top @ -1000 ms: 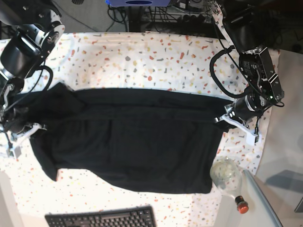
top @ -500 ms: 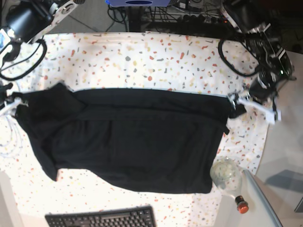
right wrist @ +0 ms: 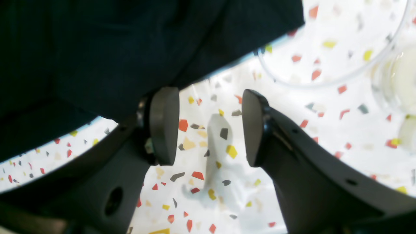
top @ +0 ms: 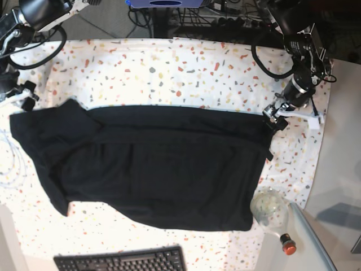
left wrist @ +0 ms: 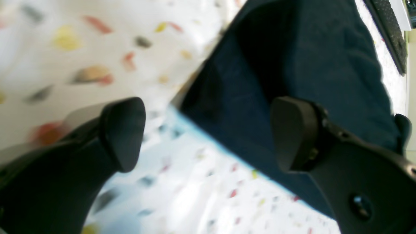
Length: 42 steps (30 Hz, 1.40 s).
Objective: Layout the t-shirt on the table in an organized manner, then fold the t-shirt properly
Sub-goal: 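Lift the shirt high with both grippers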
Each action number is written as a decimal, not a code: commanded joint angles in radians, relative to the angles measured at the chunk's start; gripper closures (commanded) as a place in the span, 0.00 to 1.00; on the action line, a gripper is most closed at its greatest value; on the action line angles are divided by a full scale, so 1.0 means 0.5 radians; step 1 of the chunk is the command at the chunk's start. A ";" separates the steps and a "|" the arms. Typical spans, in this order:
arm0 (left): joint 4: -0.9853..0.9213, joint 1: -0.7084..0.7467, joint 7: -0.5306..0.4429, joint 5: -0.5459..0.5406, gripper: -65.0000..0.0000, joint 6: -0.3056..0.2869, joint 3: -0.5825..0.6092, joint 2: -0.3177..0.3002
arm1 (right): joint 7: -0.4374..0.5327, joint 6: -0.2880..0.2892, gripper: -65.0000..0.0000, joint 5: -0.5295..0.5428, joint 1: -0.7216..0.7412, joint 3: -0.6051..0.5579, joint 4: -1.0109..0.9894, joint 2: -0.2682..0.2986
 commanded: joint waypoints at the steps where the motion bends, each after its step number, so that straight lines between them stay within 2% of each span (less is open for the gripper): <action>1: 0.003 -0.027 -0.003 -0.015 0.15 -0.010 -0.001 -0.013 | 0.037 0.009 0.56 0.033 0.030 0.003 -0.002 0.018; 5: -0.064 -0.070 -0.012 -0.015 0.21 -0.010 0.072 -0.019 | 0.040 0.009 0.56 0.027 0.195 0.252 -0.199 0.024; 8: -0.080 -0.058 -0.114 -0.015 0.32 -0.010 0.198 -0.022 | 0.132 0.009 0.56 0.024 0.278 0.347 -0.417 0.122; 10: -0.080 -0.048 -0.166 -0.015 0.44 -0.010 0.247 -0.022 | 0.211 0.009 0.56 0.030 0.309 0.350 -0.573 0.189; 13: -0.080 -0.048 -0.166 -0.015 0.67 -0.007 0.253 -0.022 | 0.267 0.009 0.56 0.030 0.352 0.365 -0.760 0.248; 17: -0.077 -0.048 -0.166 -0.015 1.00 -0.007 0.247 -0.025 | 0.273 0.009 0.56 0.036 0.355 0.368 -0.837 0.242; 19: -0.077 -0.048 -0.163 -0.015 1.00 -0.004 0.244 -0.029 | 0.276 0.009 0.56 0.036 0.398 0.396 -0.926 0.242; 24: -0.080 -0.048 -0.163 -0.015 1.00 0.000 0.247 -0.102 | 0.276 0.009 0.55 0.036 0.514 0.733 -1.089 0.285; 28: -0.077 -0.045 -0.117 -0.015 1.00 0.000 0.260 -0.127 | 0.291 0.009 0.55 0.036 0.514 0.743 -1.095 0.300; 32: -0.064 -0.045 -0.086 -0.015 1.00 0.000 0.260 -0.124 | 0.457 0.009 0.55 0.036 0.514 0.743 -1.196 0.300; 36: -0.064 -0.052 -0.086 -0.015 1.00 0.000 0.260 -0.127 | 0.478 0.009 0.56 0.036 0.511 0.743 -1.380 0.358; 39: -0.064 -0.052 -0.086 -0.015 1.00 0.000 0.260 -0.127 | 0.485 0.009 0.57 0.036 0.511 0.740 -1.423 0.361; 40: -0.061 -0.048 -0.086 -0.015 1.00 0.000 0.260 -0.127 | 0.482 0.009 0.61 0.033 0.511 0.740 -1.423 0.361; 41: -0.061 -0.048 -0.086 -0.015 1.00 0.000 0.260 -0.127 | 0.475 0.009 0.70 0.033 0.508 0.737 -1.420 0.361; 42: -0.061 -0.048 -0.086 -0.015 1.00 0.000 0.260 -0.127 | 0.472 0.009 0.85 0.033 0.508 0.737 -1.420 0.364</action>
